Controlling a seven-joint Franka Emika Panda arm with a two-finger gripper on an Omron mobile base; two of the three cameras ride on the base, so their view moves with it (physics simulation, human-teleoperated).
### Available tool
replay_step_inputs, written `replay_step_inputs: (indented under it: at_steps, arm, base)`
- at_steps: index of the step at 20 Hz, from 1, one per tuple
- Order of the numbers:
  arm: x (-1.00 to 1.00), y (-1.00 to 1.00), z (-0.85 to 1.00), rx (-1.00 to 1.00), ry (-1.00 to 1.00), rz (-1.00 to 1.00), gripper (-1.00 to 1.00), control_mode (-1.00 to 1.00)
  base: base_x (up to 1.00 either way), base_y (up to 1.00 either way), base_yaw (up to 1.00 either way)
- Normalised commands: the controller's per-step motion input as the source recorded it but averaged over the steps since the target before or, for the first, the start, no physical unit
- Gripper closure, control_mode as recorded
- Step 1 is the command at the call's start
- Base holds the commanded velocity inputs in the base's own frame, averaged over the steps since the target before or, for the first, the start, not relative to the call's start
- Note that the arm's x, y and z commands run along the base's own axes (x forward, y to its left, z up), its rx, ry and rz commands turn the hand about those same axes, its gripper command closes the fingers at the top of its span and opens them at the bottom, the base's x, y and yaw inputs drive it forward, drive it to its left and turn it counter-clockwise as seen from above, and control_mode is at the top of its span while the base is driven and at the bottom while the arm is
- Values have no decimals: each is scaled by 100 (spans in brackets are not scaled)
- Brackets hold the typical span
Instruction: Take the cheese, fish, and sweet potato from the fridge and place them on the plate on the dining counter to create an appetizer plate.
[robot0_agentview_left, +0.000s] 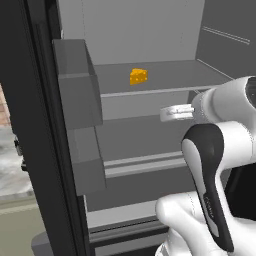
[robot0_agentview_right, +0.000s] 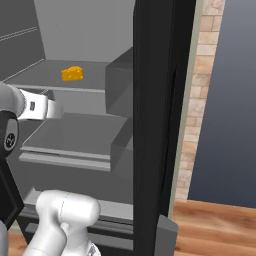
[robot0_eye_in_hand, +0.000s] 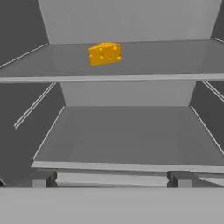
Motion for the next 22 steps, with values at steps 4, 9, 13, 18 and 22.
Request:
replay_step_inputs:
  at_steps: [4,9,13,18,22]
  arm:
    - [55,14,30,0,0,0,-100,-100]
    - [44,23,14,0,4,-3,-100,-100]
    - [52,17,0,0,5,-3,-100,-100]
    - [65,1,0,0,3,-1,-100,-100]
    - [63,0,0,0,0,0,-100,-100]
  base:
    - [0,0,0]
    - [0,0,0]
    - [0,0,0]
    - [0,0,0]
    - [0,0,0]
